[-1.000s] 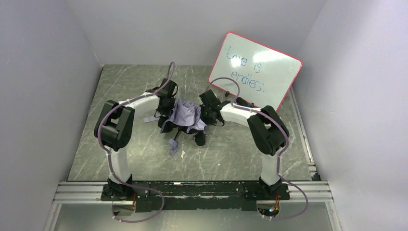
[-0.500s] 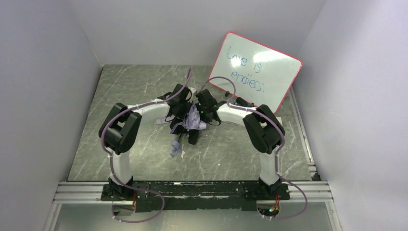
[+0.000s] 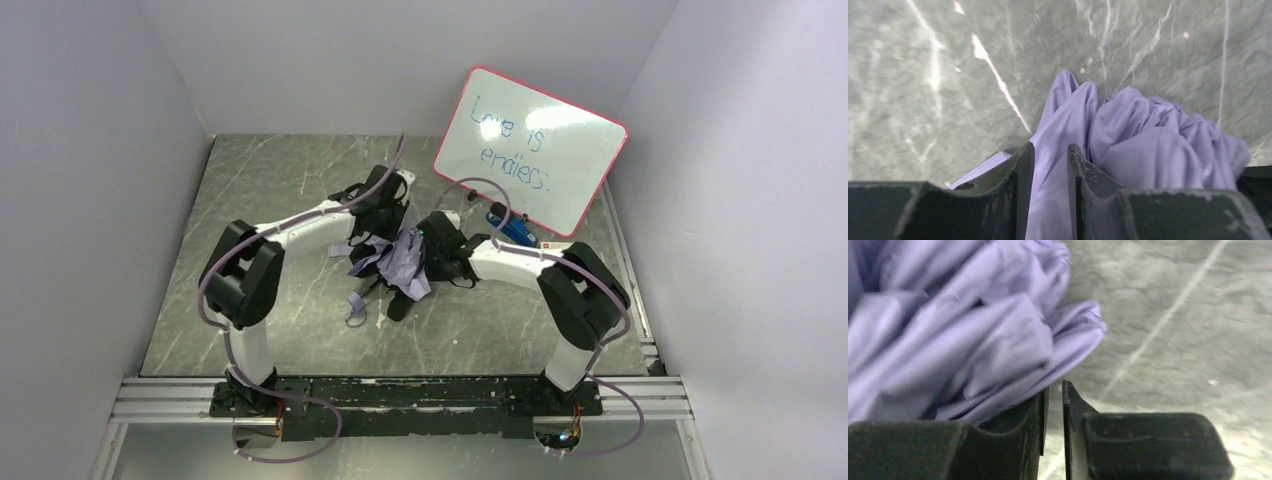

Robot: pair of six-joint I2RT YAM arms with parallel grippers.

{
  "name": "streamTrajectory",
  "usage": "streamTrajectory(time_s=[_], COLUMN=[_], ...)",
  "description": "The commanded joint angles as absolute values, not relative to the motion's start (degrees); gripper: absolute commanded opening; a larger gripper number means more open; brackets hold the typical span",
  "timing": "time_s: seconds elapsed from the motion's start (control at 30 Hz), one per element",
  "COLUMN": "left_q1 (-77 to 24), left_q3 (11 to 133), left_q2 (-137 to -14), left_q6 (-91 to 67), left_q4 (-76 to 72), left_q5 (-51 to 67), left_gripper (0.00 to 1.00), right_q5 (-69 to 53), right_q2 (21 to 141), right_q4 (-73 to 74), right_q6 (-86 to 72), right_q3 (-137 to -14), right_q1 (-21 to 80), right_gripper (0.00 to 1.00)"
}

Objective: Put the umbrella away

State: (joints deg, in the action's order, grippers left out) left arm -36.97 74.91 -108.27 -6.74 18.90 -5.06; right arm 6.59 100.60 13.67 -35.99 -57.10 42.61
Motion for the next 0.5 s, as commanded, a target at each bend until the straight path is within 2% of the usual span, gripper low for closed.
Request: streamTrajectory(time_s=[0.0, 0.13, 0.27, 0.33, 0.4, 0.47], left_q1=[-34.21, -30.94, -29.26, -29.18, -29.16, -29.18], left_q3=[78.42, 78.61, 75.36, 72.94, 69.41, 65.72], left_q2=[-101.36, -95.72, -88.37, -84.77, -80.78, -76.78], left_q6=[-7.68, -8.98, -12.91, -16.09, -19.24, -22.52], left_q4=[20.29, 23.01, 26.93, 30.71, 34.42, 37.27], left_q5=[-9.95, -14.81, -19.57, -20.18, -20.39, -20.33], left_gripper=[0.38, 0.4, 0.22, 0.09, 0.05, 0.05], right_q5=[14.17, 18.87, 17.0, 14.31, 11.82, 9.69], right_q2=[94.61, 88.06, 83.65, 83.79, 86.54, 90.95], right_q4=[19.13, 23.47, 23.65, 21.99, 20.77, 20.65], right_q6=[-34.17, -31.42, -28.84, -27.49, -25.51, -23.45], right_q3=[-55.75, -55.14, -55.16, -56.1, -59.0, -63.5], right_q1=[42.22, 39.65, 32.78, 29.64, 28.58, 28.49], right_gripper=[0.21, 0.24, 0.25, 0.25, 0.25, 0.25])
